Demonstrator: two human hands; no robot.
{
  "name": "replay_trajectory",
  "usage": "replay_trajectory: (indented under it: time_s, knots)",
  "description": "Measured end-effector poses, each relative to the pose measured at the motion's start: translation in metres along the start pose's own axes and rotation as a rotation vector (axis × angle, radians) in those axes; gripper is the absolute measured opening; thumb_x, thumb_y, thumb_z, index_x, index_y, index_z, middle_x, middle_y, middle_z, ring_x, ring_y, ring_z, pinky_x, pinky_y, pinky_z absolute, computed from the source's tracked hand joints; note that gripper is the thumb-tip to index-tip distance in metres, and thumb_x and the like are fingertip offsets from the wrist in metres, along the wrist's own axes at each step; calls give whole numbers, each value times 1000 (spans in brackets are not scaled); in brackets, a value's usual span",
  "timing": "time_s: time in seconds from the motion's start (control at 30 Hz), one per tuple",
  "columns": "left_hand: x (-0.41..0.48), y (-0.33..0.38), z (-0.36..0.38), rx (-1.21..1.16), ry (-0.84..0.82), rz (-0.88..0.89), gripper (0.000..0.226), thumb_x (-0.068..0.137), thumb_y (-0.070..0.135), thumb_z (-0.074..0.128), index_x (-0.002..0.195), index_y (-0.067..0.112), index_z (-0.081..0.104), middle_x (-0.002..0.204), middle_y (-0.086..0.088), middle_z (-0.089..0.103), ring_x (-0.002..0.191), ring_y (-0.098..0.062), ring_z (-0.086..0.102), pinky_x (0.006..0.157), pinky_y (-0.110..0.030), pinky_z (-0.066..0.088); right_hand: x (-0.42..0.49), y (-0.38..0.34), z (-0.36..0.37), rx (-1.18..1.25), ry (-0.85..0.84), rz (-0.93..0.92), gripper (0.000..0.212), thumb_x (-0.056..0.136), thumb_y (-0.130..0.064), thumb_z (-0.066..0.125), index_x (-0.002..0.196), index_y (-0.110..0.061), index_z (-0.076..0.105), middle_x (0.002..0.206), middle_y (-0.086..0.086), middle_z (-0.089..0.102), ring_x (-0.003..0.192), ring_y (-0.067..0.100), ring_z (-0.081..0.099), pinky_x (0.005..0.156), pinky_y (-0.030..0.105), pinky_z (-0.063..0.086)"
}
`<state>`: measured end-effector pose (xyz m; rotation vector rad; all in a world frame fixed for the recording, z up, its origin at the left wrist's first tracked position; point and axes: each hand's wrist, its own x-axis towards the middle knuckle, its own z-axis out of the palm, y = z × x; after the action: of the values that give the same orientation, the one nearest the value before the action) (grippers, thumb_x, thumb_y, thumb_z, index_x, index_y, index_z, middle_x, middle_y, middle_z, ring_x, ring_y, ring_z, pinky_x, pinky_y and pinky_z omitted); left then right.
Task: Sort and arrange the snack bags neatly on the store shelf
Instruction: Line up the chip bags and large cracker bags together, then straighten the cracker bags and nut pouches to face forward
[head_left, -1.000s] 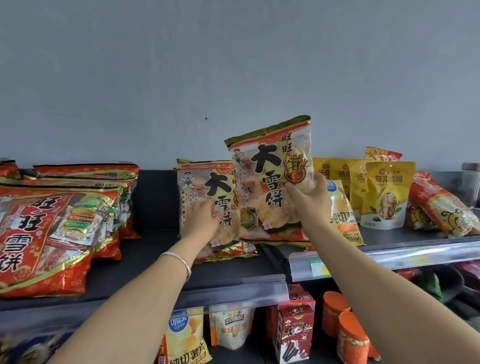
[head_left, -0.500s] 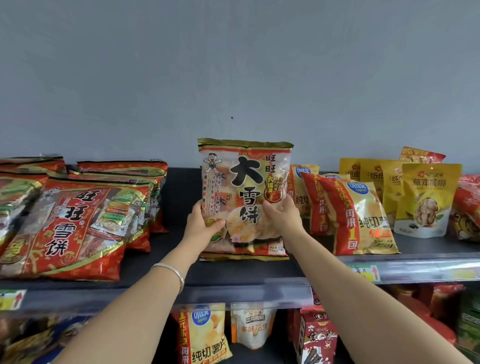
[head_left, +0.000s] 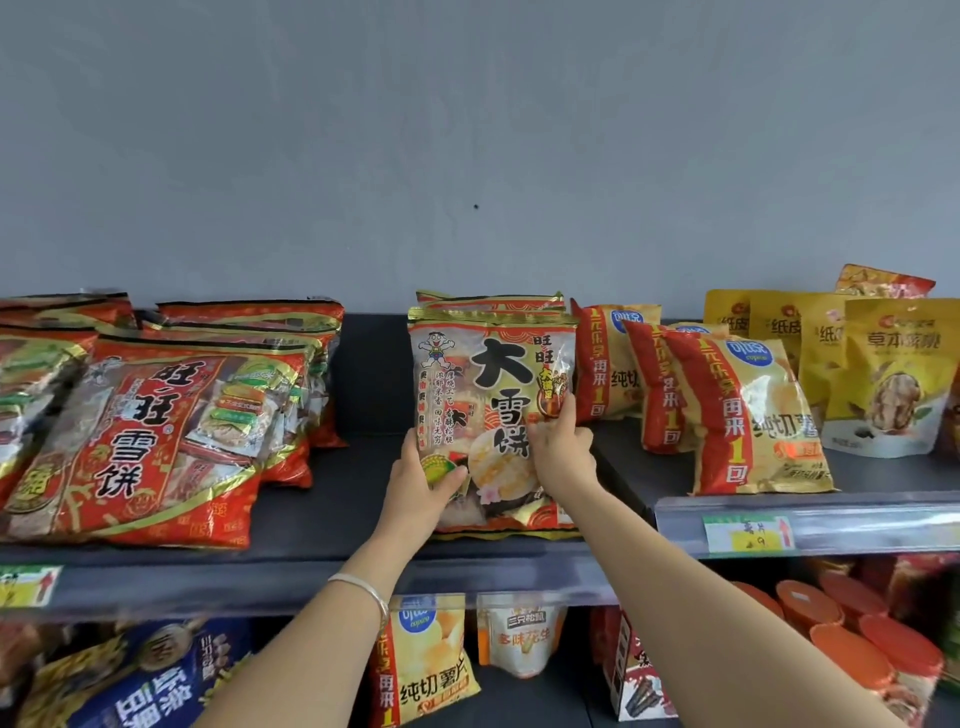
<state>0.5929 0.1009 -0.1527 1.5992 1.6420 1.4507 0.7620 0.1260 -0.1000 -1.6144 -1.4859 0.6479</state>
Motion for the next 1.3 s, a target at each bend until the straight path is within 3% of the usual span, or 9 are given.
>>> replay_trajectory:
  time_s: [0.23, 0.33, 0.53, 0.77, 1.0, 1.3]
  knots:
    - [-13, 7, -1, 64, 73, 40, 80, 84, 33, 68, 148, 22, 20, 134, -8, 39, 122, -23, 45, 96, -31, 37, -10, 1, -12, -139, 19, -62, 67, 98, -45, 38, 152, -29, 1, 150, 13, 23, 134, 39, 29, 105, 51, 32]
    - [-21, 13, -2, 125, 143, 78, 81, 85, 30, 67, 148, 20, 18, 140, -10, 29, 128, -25, 37, 105, -36, 33, -19, 5, -24, -250, 113, -195, 65, 97, -37, 42, 152, -27, 8, 153, 10, 19, 136, 38, 25, 106, 52, 33]
    - [-33, 33, -1, 474, 347, 245, 56, 86, 25, 65, 137, 15, 44, 134, -13, 45, 120, -33, 44, 90, -46, 42, -33, 7, -45, -407, 153, -441, 54, 97, -37, 45, 147, -24, 29, 153, 8, 23, 138, 35, 23, 105, 48, 38]
    - [-44, 61, 13, 536, 265, 465, 34, 88, 19, 62, 122, 16, 60, 124, -5, 56, 116, -26, 49, 88, -42, 41, -44, 11, -54, -547, 69, -656, 45, 98, -37, 45, 141, -26, 41, 148, 5, 35, 135, 32, 30, 100, 46, 40]
    - [-48, 65, 12, 557, 194, 485, 24, 91, 22, 58, 114, 22, 65, 119, 2, 58, 116, -19, 49, 91, -38, 35, -48, 16, -55, -603, 47, -752, 42, 98, -36, 47, 138, -23, 47, 144, 6, 42, 133, 32, 35, 100, 47, 37]
    - [-48, 50, -58, 662, 195, 530, 21, 88, 16, 61, 108, 15, 68, 110, -1, 64, 103, -23, 57, 84, -38, 46, -59, -32, 3, -598, 34, -967, 37, 97, -31, 49, 132, -18, 53, 135, 9, 49, 128, 32, 41, 98, 44, 41]
